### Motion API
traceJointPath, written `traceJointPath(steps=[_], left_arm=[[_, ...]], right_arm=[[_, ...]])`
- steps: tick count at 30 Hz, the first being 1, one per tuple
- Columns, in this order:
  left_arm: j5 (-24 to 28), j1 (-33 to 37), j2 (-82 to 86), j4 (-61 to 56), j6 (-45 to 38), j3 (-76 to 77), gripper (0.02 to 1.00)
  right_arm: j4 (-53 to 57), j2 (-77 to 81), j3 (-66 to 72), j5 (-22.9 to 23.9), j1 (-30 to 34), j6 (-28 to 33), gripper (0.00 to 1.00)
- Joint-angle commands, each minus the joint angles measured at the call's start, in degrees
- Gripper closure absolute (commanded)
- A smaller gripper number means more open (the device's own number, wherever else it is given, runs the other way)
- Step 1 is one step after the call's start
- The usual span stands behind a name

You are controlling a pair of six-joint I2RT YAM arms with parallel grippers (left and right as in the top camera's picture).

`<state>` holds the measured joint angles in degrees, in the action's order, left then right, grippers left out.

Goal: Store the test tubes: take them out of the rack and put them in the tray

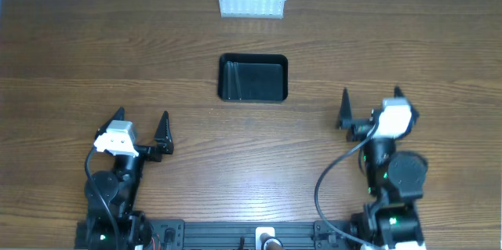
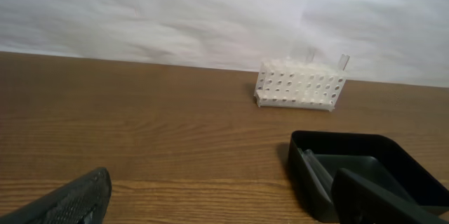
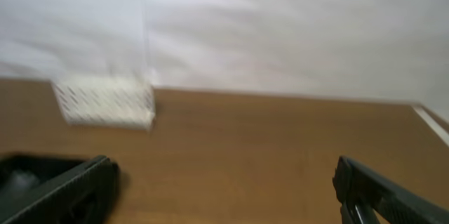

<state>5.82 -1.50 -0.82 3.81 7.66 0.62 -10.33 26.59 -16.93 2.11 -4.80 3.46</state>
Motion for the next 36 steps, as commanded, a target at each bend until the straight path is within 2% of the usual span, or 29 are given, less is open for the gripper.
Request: traceJointPath(steps=[1, 7, 11, 16, 21, 25, 30, 36], left_arm=[[0.5, 0.2, 0.4, 0.1, -0.8, -0.3, 0.018], [0.6, 0.2, 0.4, 0.1, -0.9, -0.3, 0.018], [0.5, 0.2, 0.4, 0.1, -0.9, -0.3, 0.018], [0.5, 0.2, 0.4, 0.1, -0.9, -0.3, 0.02], [0.5, 0.2, 0.4, 0.1, -0.9, -0.3, 0.018], [0.5, 0.2, 0.4, 0.1, -0.9, -0.3, 0.02], [0.5, 0.2, 0.4, 0.1, -0.9, -0.3, 0.018], [0.5, 0.2, 0.4, 0.1, -0.9, -0.3, 0.018]], right_arm=[[-1.3, 18.1, -12.3, -9.6, -1.2, -0.7, 0.007], [-0.2, 43.2, -29.0, -9.4, -9.5, -3.3, 0.007], [5.0, 59.6, -42.9, -0.3, -17.2, -8.5, 0.007], [11.8, 75.4, -59.8, 10.1, -21.9, -15.6, 0.007], [17.1, 90.1, -77.6, 13.0, -22.3, -19.2, 0.009], [19.7, 98.8, -88.2, 13.9, -21.8, -19.3, 0.016], [22.4, 107.6, -98.0, 15.6, -21.2, -19.3, 0.029], [21.5, 112.1, -101.2, 15.6, -20.6, -19.3, 0.045]])
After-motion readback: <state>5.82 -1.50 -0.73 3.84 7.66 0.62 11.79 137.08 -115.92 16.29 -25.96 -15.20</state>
